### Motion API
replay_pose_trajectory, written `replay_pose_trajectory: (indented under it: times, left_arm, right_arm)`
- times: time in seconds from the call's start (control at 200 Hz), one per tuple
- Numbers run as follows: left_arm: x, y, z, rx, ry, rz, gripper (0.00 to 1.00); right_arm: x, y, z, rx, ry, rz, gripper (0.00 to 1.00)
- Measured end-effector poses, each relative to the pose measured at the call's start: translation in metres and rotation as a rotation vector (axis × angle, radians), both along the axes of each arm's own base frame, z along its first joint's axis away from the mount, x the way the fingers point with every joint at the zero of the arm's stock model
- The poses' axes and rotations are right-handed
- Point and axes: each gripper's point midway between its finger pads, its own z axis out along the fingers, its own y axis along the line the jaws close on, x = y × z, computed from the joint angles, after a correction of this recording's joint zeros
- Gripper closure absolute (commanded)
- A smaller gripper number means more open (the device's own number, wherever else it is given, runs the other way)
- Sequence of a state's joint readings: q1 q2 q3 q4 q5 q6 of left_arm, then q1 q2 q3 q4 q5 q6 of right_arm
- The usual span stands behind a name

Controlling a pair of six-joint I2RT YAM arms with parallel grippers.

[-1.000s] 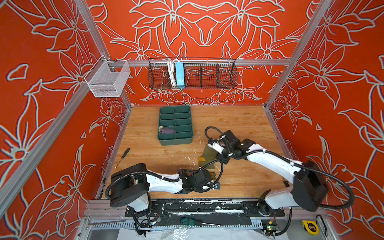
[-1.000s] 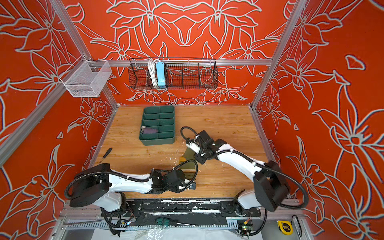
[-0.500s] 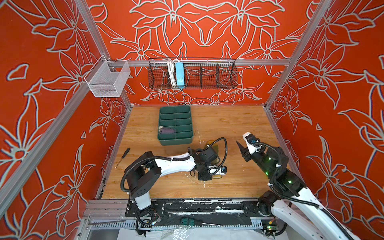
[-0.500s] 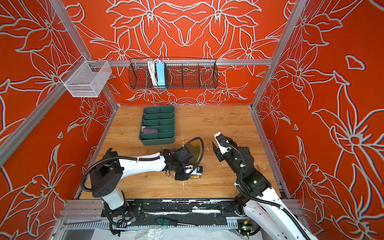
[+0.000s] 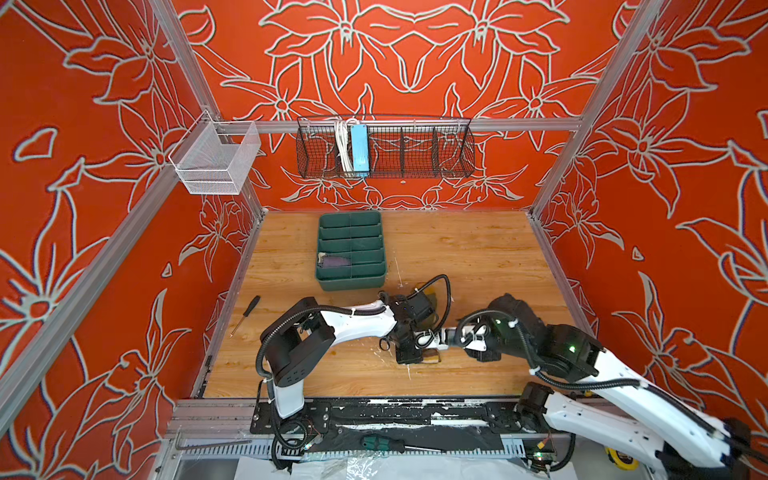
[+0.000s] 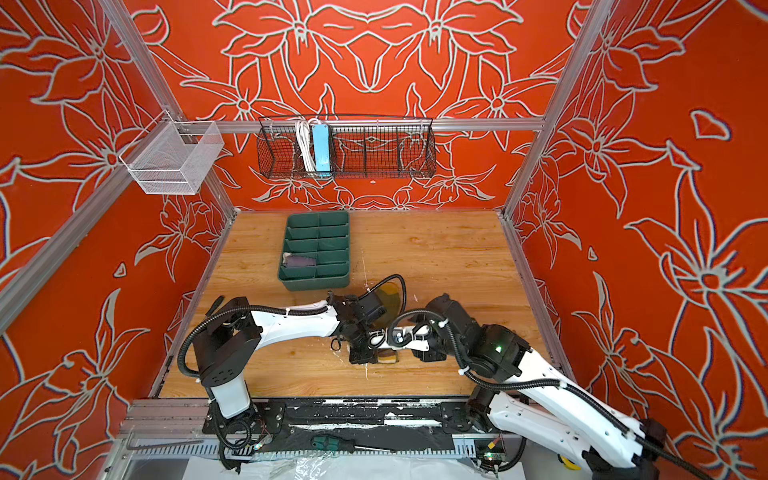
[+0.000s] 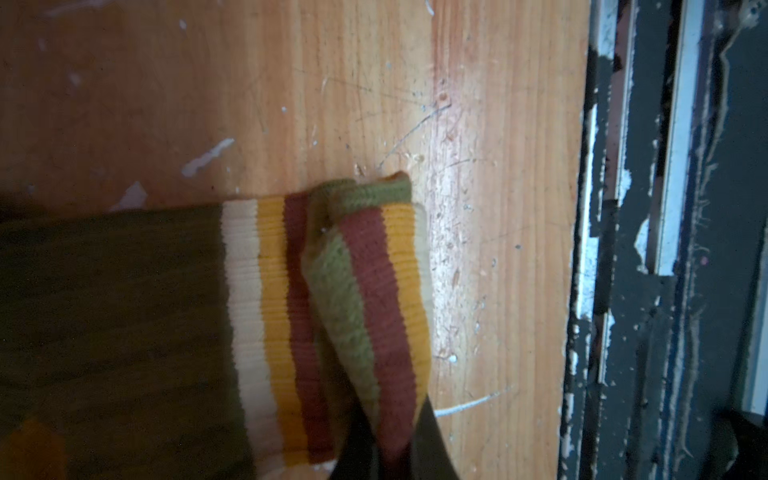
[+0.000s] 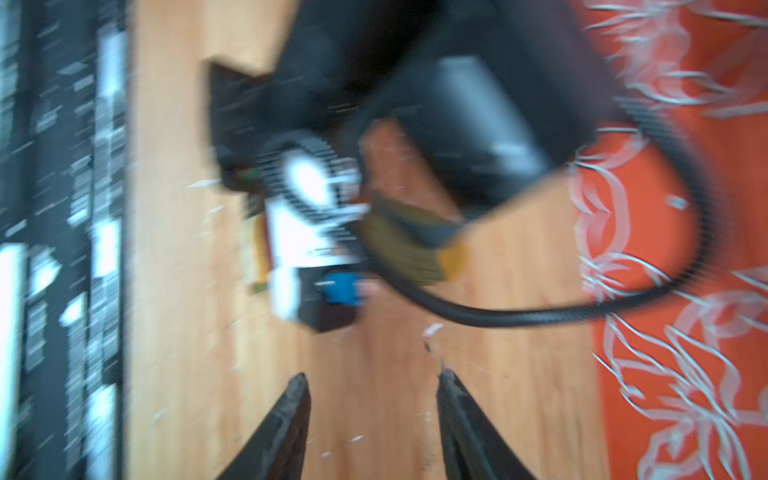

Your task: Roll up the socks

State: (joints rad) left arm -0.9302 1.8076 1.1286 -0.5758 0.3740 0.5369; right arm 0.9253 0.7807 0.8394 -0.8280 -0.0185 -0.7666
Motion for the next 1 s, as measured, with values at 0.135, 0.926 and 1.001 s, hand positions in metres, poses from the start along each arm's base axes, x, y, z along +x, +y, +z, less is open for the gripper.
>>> replay_pose_trajectory:
  times: [0.135,0.926,1.001]
  left_arm:
    - [-0.001,0.0,0.001,-0.015,0.044,0.026,1.0]
    - [0.0,0.003,-0.006,-0.031,0.145,0.069,1.0]
    - [-0.001,0.002,-0.006,-0.031,0.151,0.068,1.0]
  right_arm:
    - [-0.03,0.012,-0.01,-0.029,0.057,0.086,0.56]
    - [-0.013,0.058,-0.123,-0.175,-0.02,0.02,0.33]
    - [-0.007,0.06,-0.127,-0.18,-0.026,0.005,0.37]
